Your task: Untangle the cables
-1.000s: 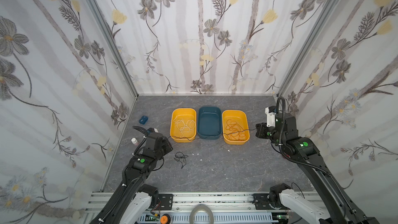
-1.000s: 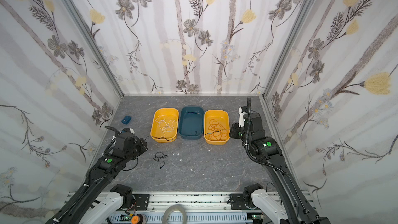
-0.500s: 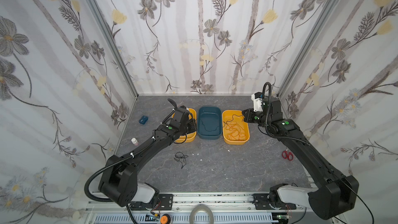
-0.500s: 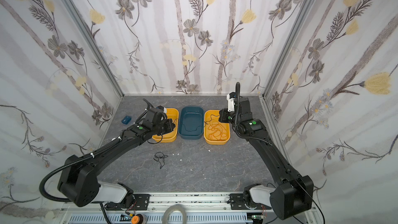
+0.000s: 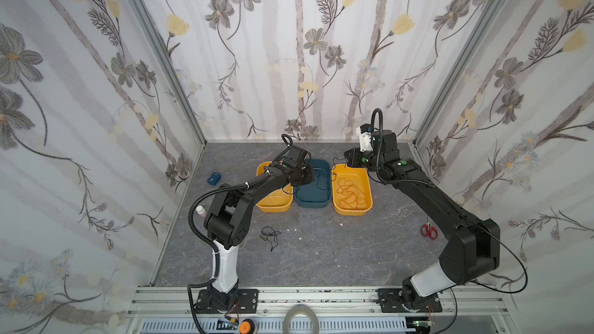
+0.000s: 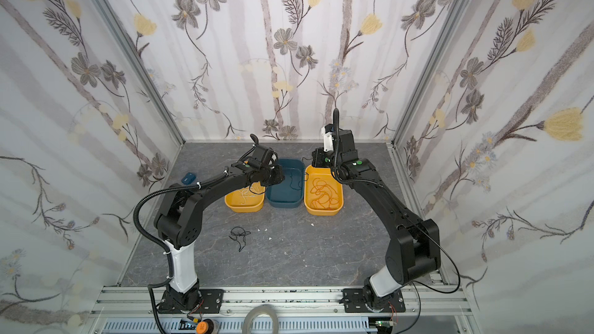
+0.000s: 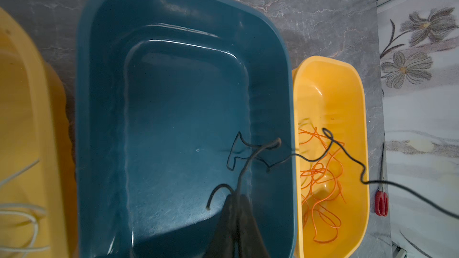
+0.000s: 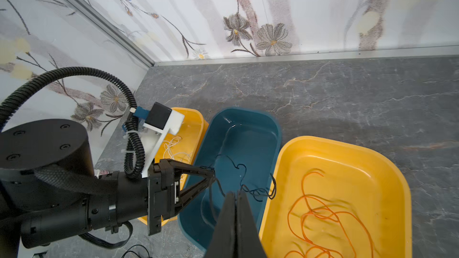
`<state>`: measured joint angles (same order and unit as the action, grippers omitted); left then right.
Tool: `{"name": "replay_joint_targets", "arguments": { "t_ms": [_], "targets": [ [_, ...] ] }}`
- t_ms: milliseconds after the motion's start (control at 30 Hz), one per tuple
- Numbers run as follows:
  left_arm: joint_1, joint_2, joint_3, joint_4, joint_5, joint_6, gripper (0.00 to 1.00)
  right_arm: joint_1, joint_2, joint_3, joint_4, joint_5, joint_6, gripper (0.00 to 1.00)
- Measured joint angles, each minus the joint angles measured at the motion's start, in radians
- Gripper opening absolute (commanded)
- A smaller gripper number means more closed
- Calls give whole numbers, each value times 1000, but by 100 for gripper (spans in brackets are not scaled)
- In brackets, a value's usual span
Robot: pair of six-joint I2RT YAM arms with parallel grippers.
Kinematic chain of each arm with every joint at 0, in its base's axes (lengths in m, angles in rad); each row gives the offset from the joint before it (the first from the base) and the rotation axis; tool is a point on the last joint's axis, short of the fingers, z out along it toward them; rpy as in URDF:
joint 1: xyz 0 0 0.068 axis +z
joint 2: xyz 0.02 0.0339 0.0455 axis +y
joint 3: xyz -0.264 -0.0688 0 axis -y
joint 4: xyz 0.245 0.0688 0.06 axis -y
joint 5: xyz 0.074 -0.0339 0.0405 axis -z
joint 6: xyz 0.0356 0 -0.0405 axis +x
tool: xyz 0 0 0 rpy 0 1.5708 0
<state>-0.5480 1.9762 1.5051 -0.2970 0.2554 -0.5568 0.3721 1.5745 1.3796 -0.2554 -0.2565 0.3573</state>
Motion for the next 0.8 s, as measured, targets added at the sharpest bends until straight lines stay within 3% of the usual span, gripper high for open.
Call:
{"name": "replay_joint_targets", "arguments": {
  "t_ms": [67, 133, 433, 633, 667, 733, 800],
  "targets": [
    [-1, -2, 8, -20, -10, 5, 57, 19, 24, 17, 0, -4, 0, 0],
    [0, -17, 5, -41, -29, 16, 63, 43, 53, 35, 15, -7, 0, 0],
    [56, -271, -132, -90, -109, 61, 62, 87, 182, 71, 44, -21, 27, 0],
    [76, -484, -344, -95, -131, 66, 60, 116, 310, 101, 53, -24, 47, 6],
    [81, -519, -387, -96, -135, 64, 60, 122, 331, 106, 48, -23, 51, 8],
    [90, -587, -462, -98, -147, 55, 60, 135, 365, 119, 39, -17, 58, 27],
    [96, -657, -532, -98, -152, 40, 60, 146, 388, 134, 13, 2, 61, 35]
  ]
}}
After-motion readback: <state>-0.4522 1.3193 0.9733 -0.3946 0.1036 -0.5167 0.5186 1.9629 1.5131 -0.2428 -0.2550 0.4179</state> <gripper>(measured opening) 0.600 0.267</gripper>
